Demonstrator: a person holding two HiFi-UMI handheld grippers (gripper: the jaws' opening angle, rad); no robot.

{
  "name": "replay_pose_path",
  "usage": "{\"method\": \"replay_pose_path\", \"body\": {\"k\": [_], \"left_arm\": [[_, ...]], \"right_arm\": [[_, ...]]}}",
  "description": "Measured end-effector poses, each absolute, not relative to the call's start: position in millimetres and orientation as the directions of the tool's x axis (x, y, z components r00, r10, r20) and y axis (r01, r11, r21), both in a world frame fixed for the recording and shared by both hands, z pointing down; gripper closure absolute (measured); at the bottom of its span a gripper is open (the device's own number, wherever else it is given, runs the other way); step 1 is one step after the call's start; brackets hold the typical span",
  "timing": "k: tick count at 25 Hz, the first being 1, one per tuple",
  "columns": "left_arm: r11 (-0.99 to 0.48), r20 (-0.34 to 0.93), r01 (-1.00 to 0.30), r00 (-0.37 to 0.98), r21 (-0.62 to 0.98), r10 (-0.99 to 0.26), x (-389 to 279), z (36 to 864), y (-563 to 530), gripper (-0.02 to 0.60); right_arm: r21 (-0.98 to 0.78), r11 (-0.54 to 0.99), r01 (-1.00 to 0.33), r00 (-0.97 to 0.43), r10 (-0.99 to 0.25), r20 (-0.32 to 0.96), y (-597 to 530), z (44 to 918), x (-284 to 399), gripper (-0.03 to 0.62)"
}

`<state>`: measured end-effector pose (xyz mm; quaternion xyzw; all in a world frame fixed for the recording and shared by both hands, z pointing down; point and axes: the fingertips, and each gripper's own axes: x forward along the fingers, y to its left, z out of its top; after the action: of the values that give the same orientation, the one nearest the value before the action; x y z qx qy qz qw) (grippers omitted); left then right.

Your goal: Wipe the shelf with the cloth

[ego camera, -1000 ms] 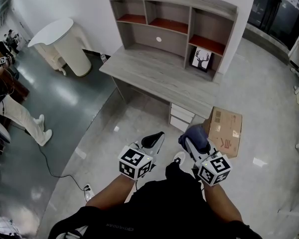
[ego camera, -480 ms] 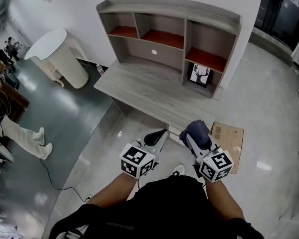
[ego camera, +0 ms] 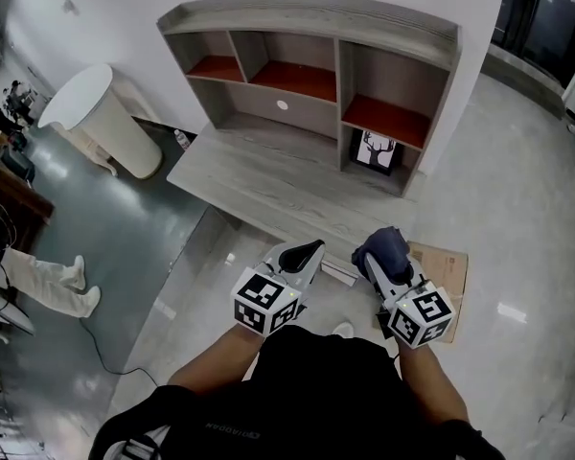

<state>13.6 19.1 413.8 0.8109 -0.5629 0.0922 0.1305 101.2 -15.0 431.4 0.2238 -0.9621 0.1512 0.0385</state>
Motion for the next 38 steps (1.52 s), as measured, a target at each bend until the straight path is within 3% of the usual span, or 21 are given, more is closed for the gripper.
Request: {"method": "replay_pose_path", "body": {"k": [15,38], "left_arm": [[-0.414,0.332,-0.901,0.433,0.129,-0.838,12,435,-44,0.574],[-0.634,0.248,-0.766,0.638,0.108,-0.729,-85,398,-199,0.572]], "right_arm": [[-0.285,0.803,-0.524,-0.852,-0.499,0.162,-55,448,111,0.488],[-0.169,0.654,-0.737,-0.676,-0.711,0.195,-177,425,3,0.488]]}}
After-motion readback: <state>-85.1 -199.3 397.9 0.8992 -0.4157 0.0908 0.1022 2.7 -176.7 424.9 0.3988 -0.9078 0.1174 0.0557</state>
